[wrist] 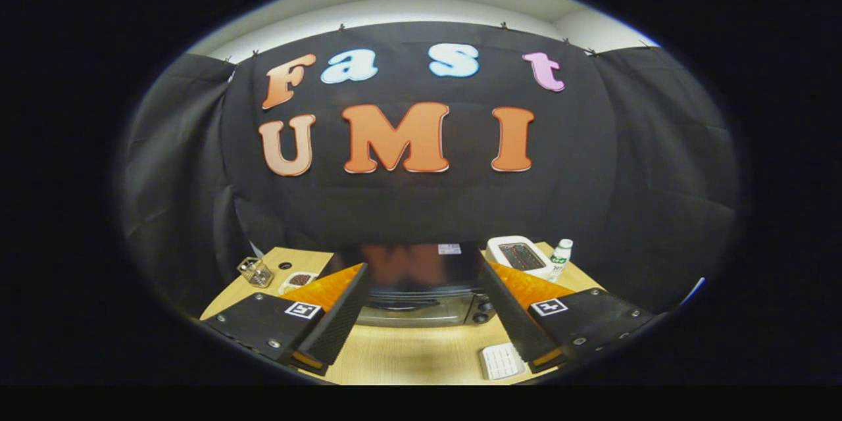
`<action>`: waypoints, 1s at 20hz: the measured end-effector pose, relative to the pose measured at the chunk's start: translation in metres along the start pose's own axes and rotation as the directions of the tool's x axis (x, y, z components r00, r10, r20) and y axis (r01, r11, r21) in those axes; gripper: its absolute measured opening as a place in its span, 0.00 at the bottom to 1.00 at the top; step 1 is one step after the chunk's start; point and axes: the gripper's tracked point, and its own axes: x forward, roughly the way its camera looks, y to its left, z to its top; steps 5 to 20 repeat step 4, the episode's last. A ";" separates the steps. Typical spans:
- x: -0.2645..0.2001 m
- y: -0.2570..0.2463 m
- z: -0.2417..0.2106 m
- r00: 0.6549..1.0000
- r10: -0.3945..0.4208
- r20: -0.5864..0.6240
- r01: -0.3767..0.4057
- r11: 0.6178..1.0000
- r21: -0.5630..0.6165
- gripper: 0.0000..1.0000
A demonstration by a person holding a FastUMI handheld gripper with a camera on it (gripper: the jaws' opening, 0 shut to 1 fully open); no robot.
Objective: Open the toaster oven, put the food inside, and close the toaster oven door.
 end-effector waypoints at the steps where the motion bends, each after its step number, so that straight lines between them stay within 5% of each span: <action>1: -0.001 0.000 0.007 1.000 0.001 0.016 -0.001 1.000 0.003 1.00; 20: -0.008 -0.008 0.023 0.999 -0.019 0.051 0.019 1.000 -0.001 1.00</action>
